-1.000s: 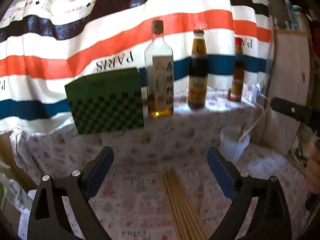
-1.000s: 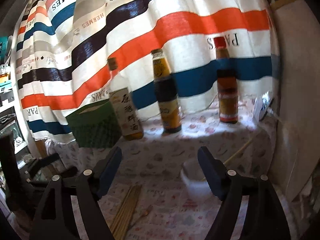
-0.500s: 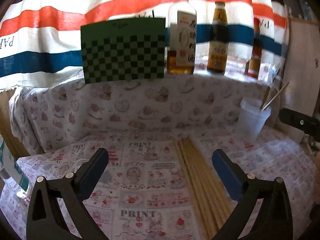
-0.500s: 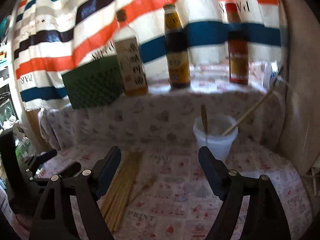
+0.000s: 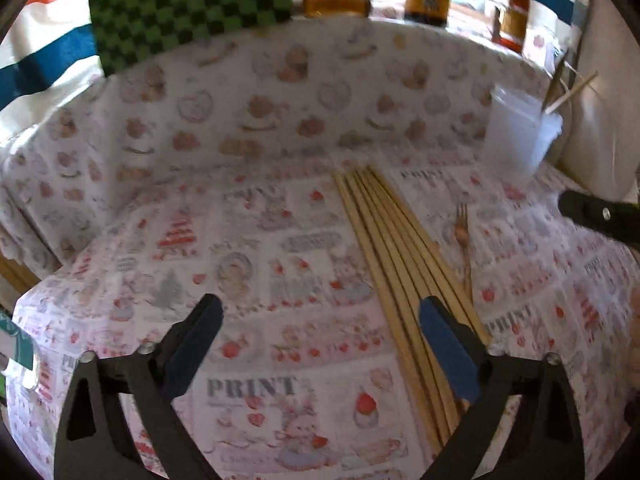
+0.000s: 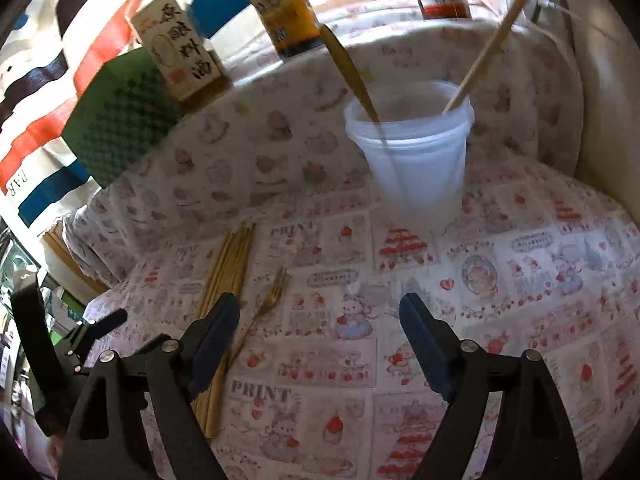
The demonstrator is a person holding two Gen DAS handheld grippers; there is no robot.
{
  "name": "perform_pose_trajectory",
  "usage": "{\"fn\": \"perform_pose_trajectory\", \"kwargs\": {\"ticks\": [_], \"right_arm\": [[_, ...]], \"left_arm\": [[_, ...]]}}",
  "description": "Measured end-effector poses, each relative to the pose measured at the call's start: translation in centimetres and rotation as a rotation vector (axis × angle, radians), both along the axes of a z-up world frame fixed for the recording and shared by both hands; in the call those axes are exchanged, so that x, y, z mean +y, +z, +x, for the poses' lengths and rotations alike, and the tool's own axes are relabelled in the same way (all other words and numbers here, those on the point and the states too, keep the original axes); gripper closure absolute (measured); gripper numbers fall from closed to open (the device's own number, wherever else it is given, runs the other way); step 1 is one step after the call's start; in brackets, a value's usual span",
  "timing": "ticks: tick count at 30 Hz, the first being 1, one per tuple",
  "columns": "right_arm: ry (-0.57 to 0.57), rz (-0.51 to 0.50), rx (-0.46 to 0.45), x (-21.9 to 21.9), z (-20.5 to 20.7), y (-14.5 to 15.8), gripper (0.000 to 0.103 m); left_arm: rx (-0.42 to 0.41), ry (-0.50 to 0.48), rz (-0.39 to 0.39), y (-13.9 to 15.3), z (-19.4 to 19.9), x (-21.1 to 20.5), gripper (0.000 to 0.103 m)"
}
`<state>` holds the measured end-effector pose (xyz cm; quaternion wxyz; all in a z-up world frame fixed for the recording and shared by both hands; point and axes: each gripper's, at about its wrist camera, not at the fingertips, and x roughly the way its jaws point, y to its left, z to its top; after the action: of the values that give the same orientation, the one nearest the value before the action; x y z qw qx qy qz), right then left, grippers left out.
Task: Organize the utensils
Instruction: 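Move both open tools back over the chopstick bundle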
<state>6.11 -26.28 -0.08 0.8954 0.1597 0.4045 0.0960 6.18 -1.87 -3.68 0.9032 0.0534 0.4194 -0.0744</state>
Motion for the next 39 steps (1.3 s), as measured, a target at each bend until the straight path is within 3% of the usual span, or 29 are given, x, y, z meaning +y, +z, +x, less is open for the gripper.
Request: {"fn": "perform_pose_trajectory", "kwargs": {"ticks": [2,4,7,9,13,23,27,29,35,39], "right_arm": [[-0.017,-0.025,-0.013,0.0,-0.1,0.1,0.019],[-0.034,-0.063,-0.035,0.1,-0.4,0.3,0.019],[-0.048,-0.095,-0.061,0.3,-0.7,0.8,0.019],[-0.060,-0.133,-0.077,0.6,-1.0,1.0,0.019],[-0.063,-0.177,-0.111,1.1,-1.5,1.6,0.019],[-0.038,-0.154,-0.091,1.5,-1.6,1.5,0.019],[-0.013,-0.180,-0.095,2.4,-1.9,1.4,0.019],[-0.010,-0.187,-0.094,2.5,-1.9,1.3,0.019],[-0.002,-0.188,-0.081,2.6,-1.8,1.2,0.019],[0.012,-0.217,-0.086,3.1,-1.9,1.1,0.019]], "left_arm": [[0.019,-0.006,0.010,-0.3,-0.1,-0.3,0.013],[0.067,0.006,0.028,-0.9,0.2,-0.4,0.026],[0.082,0.000,0.014,-0.8,0.4,-0.3,0.037],[0.088,0.005,0.045,-1.0,0.5,-0.3,0.041],[0.108,-0.011,0.015,-1.2,0.8,-0.4,0.042],[0.102,-0.010,-0.104,0.7,-0.2,0.4,0.040],[0.166,-0.009,-0.066,-0.2,0.2,-0.2,0.040],[0.201,-0.022,-0.092,-0.7,0.3,-0.3,0.040],[0.195,-0.036,-0.081,-0.7,0.0,-0.8,0.039],[0.152,-0.055,0.010,-0.6,-0.2,-1.6,0.033]]}}
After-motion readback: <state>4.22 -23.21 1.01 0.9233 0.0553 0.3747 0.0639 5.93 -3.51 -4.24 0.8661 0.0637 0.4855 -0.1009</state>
